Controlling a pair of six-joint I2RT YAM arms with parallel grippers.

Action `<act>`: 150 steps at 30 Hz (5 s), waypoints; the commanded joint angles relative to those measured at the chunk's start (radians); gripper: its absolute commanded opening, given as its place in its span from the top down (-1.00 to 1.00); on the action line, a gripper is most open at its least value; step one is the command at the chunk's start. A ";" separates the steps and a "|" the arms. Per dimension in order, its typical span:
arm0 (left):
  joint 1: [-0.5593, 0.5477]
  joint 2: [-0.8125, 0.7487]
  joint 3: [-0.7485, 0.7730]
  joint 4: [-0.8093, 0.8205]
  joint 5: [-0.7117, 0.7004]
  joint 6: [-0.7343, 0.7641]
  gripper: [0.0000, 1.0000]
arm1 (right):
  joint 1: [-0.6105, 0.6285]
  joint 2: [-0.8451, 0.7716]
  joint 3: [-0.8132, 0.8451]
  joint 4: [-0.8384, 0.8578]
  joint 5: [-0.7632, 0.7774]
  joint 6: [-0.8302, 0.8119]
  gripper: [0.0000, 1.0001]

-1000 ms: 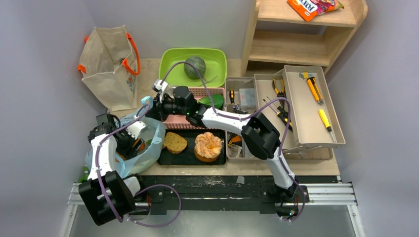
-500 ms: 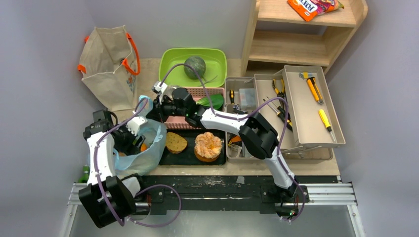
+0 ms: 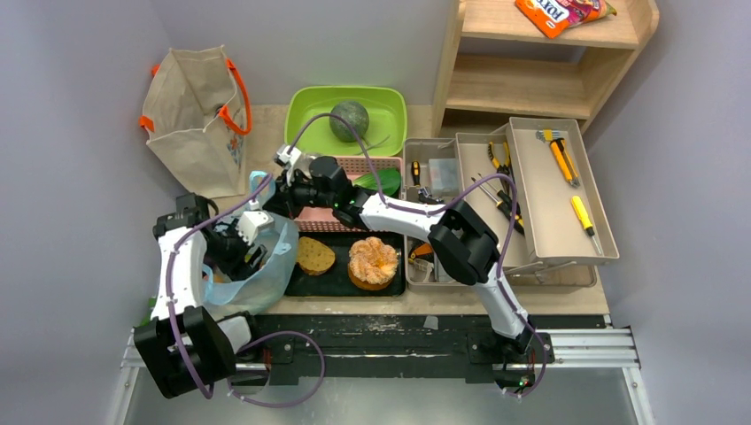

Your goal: Untie the knot of the grocery bags and take out the mixed food

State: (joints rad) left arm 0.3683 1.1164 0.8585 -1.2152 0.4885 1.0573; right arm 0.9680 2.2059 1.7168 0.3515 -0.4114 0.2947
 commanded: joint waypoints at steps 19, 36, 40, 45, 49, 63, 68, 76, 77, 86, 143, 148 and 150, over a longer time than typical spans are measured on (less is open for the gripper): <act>-0.100 0.046 -0.176 0.252 -0.227 -0.055 -0.42 | -0.018 -0.036 -0.001 0.036 -0.009 -0.009 1.00; 0.082 -0.197 0.114 0.006 0.246 0.060 0.86 | -0.031 -0.043 -0.025 0.029 0.005 -0.022 1.00; 0.086 -0.240 0.246 -0.040 0.385 -0.025 0.96 | -0.031 -0.038 -0.026 0.029 0.005 -0.018 1.00; 0.086 -0.231 0.398 0.080 0.508 -0.330 0.97 | -0.030 -0.039 -0.040 0.049 -0.006 -0.021 1.00; 0.086 -0.191 0.514 0.324 0.542 -0.681 0.98 | -0.031 -0.046 -0.059 0.065 -0.013 -0.035 1.00; -0.120 0.309 0.962 0.690 0.336 -0.704 0.96 | 0.007 -0.112 -0.158 0.134 0.020 -0.449 1.00; -0.247 0.487 1.059 0.640 0.348 -0.611 0.96 | 0.042 -0.139 -0.225 0.160 0.029 -0.685 1.00; -0.439 0.673 1.145 0.289 0.401 -0.316 0.95 | 0.094 -0.159 -0.284 0.176 0.070 -0.886 1.00; -0.457 0.698 1.164 0.218 0.402 -0.263 0.95 | 0.097 -0.157 -0.282 0.180 0.077 -0.887 1.00; -0.581 0.787 1.153 -0.100 0.352 -0.003 0.64 | 0.110 -0.159 -0.288 0.173 0.094 -0.875 1.00; 0.225 -0.414 -0.344 0.110 -0.215 0.267 0.53 | 0.028 -0.065 -0.040 0.050 0.015 0.069 1.00; 0.231 -0.224 -0.260 0.403 -0.243 0.049 0.48 | 0.018 -0.054 -0.020 0.052 0.024 0.060 1.00; 0.230 -0.111 -0.185 0.461 -0.218 -0.029 0.44 | 0.007 -0.050 -0.006 0.054 0.031 0.063 1.00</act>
State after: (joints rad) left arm 0.5900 0.8604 0.5476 -1.0019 0.2714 1.2041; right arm 0.9955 2.1612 1.6669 0.3645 -0.3874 0.3546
